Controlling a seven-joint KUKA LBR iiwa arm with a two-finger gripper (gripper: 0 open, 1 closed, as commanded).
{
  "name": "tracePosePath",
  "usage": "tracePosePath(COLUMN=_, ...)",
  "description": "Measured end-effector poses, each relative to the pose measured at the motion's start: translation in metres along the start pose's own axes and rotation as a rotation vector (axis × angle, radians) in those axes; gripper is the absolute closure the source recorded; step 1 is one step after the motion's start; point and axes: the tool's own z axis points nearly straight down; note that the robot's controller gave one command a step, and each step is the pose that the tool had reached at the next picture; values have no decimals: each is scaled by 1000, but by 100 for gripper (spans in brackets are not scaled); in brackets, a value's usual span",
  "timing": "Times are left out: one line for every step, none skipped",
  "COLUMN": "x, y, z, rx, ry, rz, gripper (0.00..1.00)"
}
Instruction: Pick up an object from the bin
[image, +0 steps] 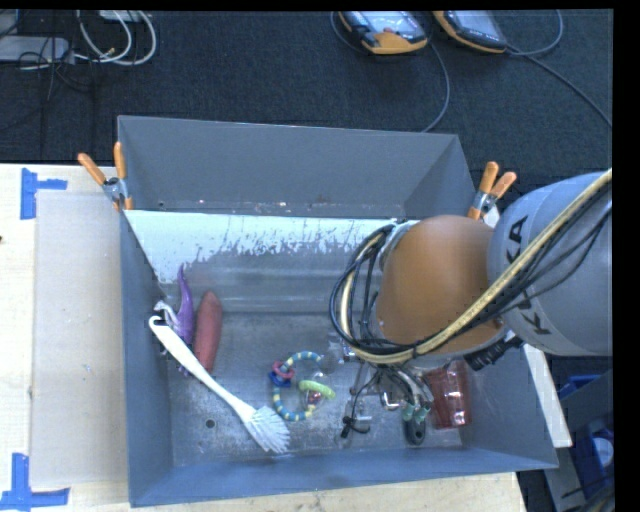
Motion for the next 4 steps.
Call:
tracePosePath(x=-2, y=0, z=-4, rx=-1, ry=-8, rz=3, gripper=0)
tracePosePath(x=-5, y=22, z=50, rx=-1, ry=-9, rz=-27, gripper=0)
tracePosePath(x=-2, y=57, z=80, rx=-1, ry=-4, rz=138, gripper=100)
tracePosePath(x=-3, y=57, z=80, rx=-1, ry=-4, rz=140, gripper=0)
